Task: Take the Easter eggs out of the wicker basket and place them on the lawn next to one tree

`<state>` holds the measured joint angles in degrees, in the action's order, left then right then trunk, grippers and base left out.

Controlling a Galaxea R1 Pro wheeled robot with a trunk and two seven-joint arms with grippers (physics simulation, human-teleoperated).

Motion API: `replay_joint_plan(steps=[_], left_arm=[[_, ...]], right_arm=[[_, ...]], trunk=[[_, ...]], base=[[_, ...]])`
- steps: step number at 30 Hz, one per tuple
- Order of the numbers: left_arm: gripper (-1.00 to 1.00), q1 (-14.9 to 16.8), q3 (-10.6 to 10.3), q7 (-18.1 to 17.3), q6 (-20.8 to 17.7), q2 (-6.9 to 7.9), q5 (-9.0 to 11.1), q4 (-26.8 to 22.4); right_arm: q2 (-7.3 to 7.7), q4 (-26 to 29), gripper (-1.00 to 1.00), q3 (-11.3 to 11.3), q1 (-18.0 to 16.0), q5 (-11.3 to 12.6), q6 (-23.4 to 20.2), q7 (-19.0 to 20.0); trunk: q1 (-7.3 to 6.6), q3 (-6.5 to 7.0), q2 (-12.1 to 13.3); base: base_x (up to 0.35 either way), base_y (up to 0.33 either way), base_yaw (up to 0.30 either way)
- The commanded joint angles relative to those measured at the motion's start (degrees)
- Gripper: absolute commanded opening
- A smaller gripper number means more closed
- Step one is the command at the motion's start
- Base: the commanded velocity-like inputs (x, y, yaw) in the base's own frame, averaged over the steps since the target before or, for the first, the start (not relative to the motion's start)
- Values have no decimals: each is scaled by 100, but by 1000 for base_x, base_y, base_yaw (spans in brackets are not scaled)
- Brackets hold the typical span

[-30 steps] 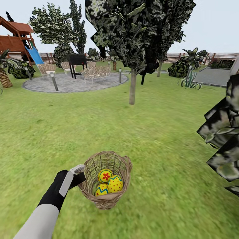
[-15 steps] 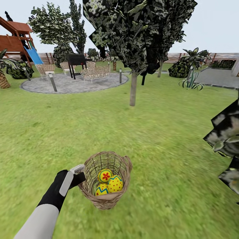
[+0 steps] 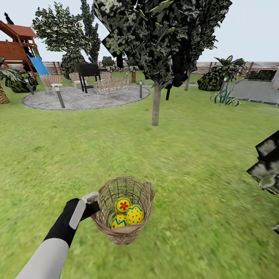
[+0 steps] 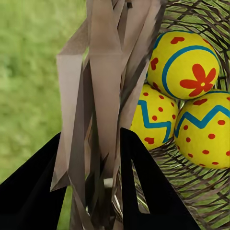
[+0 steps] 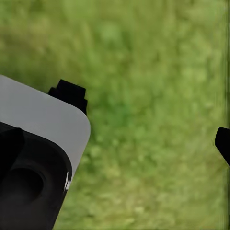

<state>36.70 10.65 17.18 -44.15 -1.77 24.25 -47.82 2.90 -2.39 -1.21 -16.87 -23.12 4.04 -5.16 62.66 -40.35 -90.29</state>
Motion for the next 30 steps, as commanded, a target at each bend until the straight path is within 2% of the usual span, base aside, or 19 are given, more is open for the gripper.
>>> replay_joint_plan(steps=[1, 18, 30], left_arm=[[-100, 4, 16, 46, -6, -7, 107, -9], [-100, 4, 16, 48, -6, -7, 106, -16], [-100, 4, 16, 48, -6, -7, 106, -16]], right_arm=[[0, -25, 100, -11, -9, -22, 36, -29], [9, -25, 100, -8, -9, 12, 43, -29], [9, -25, 100, -7, -9, 18, 36, -20]], trunk=[[3, -5, -3], [3, -5, -3], [3, -5, -3]], base=[[319, 0, 0], [319, 0, -5], [319, 0, -235]])
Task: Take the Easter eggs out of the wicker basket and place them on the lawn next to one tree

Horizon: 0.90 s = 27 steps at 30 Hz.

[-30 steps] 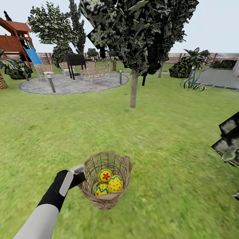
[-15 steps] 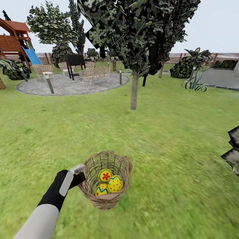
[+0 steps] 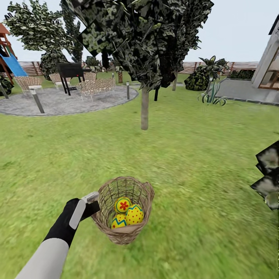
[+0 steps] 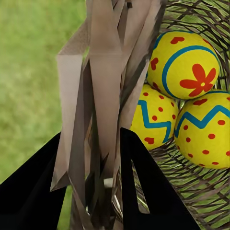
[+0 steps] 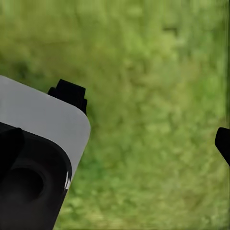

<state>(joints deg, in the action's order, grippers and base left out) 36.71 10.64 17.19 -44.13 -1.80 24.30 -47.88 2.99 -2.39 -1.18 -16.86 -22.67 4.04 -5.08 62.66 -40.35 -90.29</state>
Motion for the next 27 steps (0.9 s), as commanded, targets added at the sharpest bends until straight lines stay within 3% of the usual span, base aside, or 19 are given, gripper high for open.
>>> replay_joint_plan(steps=[1, 27], left_arm=[[-100, 3, 17, 47, -8, -5, 102, -11], [-100, 3, 17, 48, -8, -5, 102, -11]], right_arm=[[-5, -25, 100, -12, -10, -27, 36, -31], [-14, -28, 100, -13, -10, -45, 27, -37]], trunk=[[3, -5, -3], [3, -5, -3]], base=[[319, 0, -82], [319, 0, -1]])
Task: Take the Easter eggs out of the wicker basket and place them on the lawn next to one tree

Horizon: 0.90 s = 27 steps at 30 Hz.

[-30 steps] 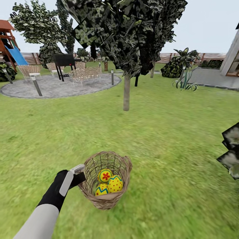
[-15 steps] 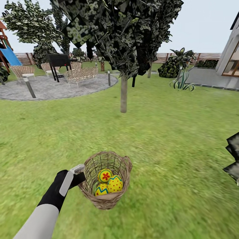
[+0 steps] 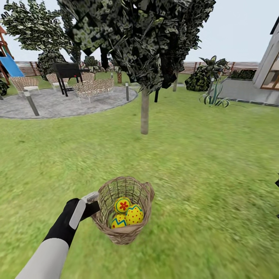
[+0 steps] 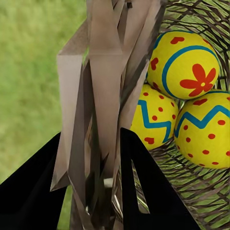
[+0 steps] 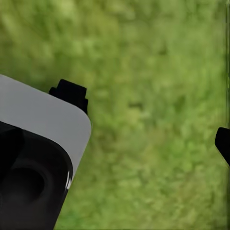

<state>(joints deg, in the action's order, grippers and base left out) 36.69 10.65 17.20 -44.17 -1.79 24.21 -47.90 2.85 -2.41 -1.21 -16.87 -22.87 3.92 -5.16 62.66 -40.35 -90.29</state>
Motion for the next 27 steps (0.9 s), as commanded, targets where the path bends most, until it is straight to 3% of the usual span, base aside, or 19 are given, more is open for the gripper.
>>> replay_joint_plan(steps=[1, 27], left_arm=[[-100, 4, 16, 45, -4, -6, 110, -9], [-100, 4, 16, 47, -4, -6, 110, -9]], right_arm=[[-1, -23, 100, -9, -9, -24, 38, -29], [-4, -31, 100, -10, -9, -34, 45, -29]], trunk=[[3, -5, -3], [3, -5, -3]], base=[[319, 0, 0], [319, 0, 0]])
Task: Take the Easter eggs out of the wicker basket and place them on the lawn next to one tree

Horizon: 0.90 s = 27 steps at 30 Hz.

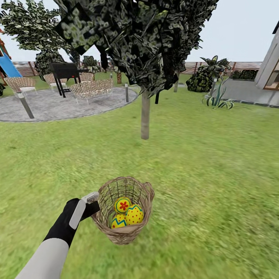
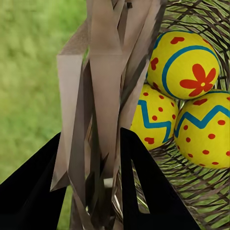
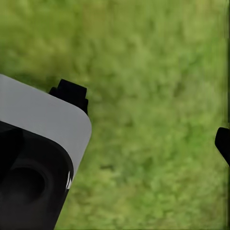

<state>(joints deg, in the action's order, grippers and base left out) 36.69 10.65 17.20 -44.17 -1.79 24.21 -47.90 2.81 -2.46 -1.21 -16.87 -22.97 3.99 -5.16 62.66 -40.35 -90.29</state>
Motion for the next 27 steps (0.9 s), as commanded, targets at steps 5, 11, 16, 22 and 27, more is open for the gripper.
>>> replay_joint_plan(steps=[5, 11, 16, 22, 27], left_arm=[[-100, 4, 16, 46, -4, -6, 110, -9], [-100, 4, 16, 46, -4, -6, 110, -9], [-100, 4, 16, 46, -4, -6, 110, -9], [-100, 4, 16, 46, -4, -6, 110, -9], [-100, -61, 49, 46, -37, 0, 93, -88]], right_arm=[[0, -22, 100, -10, -10, -32, 37, -29], [0, -23, 100, -10, -10, -32, 39, -29], [0, -18, 100, -10, -10, -32, 36, -29], [0, -20, 100, -10, -10, -32, 36, -29], [39, 43, 100, 35, -55, -29, -30, 36]], trunk=[[3, -5, -3], [3, -5, -3], [3, -5, -3], [3, -5, -3], [3, -5, -3]], base=[[319, 0, 0], [319, 0, 0], [319, 0, 0], [319, 0, 0], [191, 0, 0]])
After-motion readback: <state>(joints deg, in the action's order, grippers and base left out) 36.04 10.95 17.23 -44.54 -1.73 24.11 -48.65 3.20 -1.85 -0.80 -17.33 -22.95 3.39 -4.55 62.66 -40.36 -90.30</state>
